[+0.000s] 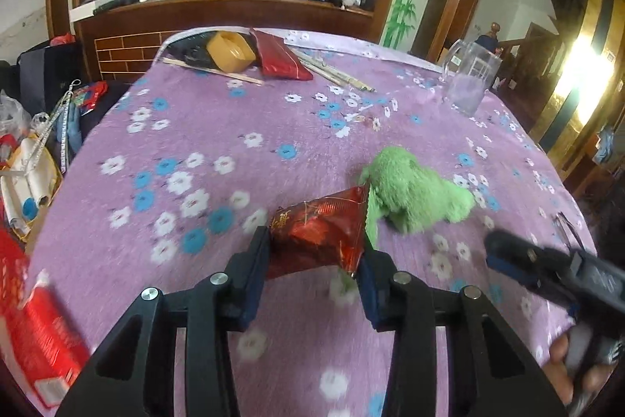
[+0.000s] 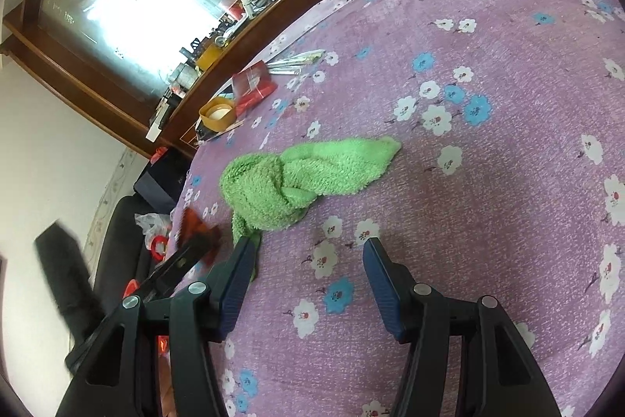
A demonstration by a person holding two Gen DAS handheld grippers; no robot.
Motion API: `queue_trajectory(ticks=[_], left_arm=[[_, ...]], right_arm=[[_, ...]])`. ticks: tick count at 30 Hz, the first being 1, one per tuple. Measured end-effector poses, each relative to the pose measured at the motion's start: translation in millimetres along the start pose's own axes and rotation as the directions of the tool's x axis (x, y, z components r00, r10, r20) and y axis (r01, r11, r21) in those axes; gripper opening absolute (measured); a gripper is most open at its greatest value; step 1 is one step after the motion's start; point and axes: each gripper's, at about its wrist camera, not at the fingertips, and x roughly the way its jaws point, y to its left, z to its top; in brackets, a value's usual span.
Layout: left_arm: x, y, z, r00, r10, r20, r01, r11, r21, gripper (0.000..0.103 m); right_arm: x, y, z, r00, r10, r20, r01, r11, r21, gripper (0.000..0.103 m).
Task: Collect trash
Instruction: 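Grasp the green plush toy with the right tool while the left tool holds the wrapper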
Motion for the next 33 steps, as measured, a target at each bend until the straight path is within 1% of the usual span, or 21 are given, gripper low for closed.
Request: queue_trajectory(ticks=[4, 6, 10, 11, 13, 15, 18, 20, 25, 27, 30, 33], left_arm=[[-18.5, 4.0, -20.6, 1.000, 0.026, 0.005, -0.026, 1.000, 0.017, 0.040], [-26.4, 8.3, -29.7, 1.000, 0.025, 0.009, -0.026, 0.999, 0.020, 0.040], [-37.9, 17.0, -40.1, 0.999, 0.030, 0.033, -0.031, 0.999, 0.020, 0.040], [-39.3, 18.6, -40.7, 0.998, 0.033, 0.044, -0.034, 0.999, 0.021, 0.040], [-39.5, 21.0, -40.5, 0.997, 0.041, 0.059, -0.042, 0.999, 0.020, 0.040], [-36.6, 24.1, -40.3, 0.997, 0.037, 0.065, -0.037, 0.999, 0.008, 0.040], [-31.7, 28.5, -39.2, 0.997, 0.031, 0.067, -0.030, 0.999, -0.011, 0.040], [-31.6, 31.1, -38.1, 0.997, 0.027, 0.077, -0.025, 0.999, -0.025, 0.040], [-34.1, 33.1, -38.0, 0.992, 0.070, 0.107, -0.067, 0.997, -0.034, 0.040], [-34.5, 32.7, -37.7, 0.990, 0.077, 0.115, -0.074, 0.997, -0.032, 0.040], [-33.4, 32.8, -37.7, 0.991, 0.079, 0.109, -0.075, 0.997, -0.033, 0.040], [-31.7, 34.2, -37.2, 0.991, 0.090, 0.102, -0.087, 0.995, -0.039, 0.040]], right_arm=[[-1.7, 1.4, 1.0, 1.000, -0.018, 0.018, 0.018, 1.000, -0.006, 0.063], [-0.8, 2.9, 1.4, 1.000, -0.023, 0.015, 0.023, 1.000, -0.006, 0.063], [3.4, 12.5, 1.1, 1.000, -0.027, -0.013, 0.027, 1.000, 0.002, 0.068], [5.0, 16.4, 1.4, 0.999, -0.027, -0.021, 0.027, 1.000, 0.005, 0.069], [9.4, 24.6, 3.7, 0.999, -0.027, -0.039, 0.027, 1.000, 0.013, 0.074], [15.6, 34.1, 7.0, 0.998, -0.042, -0.056, 0.043, 0.999, 0.017, 0.078], [26.4, 48.1, 16.0, 0.996, -0.065, -0.059, 0.066, 0.998, 0.013, 0.078], [35.4, 54.4, 23.5, 0.994, -0.097, -0.048, 0.097, 0.995, 0.013, 0.079], [67.0, 58.6, 38.1, 0.986, -0.161, -0.053, 0.163, 0.986, 0.038, 0.079], [74.8, 60.8, 40.6, 0.985, -0.165, -0.049, 0.167, 0.985, 0.041, 0.081], [84.2, 70.3, 40.5, 0.976, -0.214, -0.028, 0.213, 0.977, -0.024, 0.081], [87.5, 73.1, 37.3, 0.972, -0.233, -0.003, 0.232, 0.970, -0.074, 0.080]])
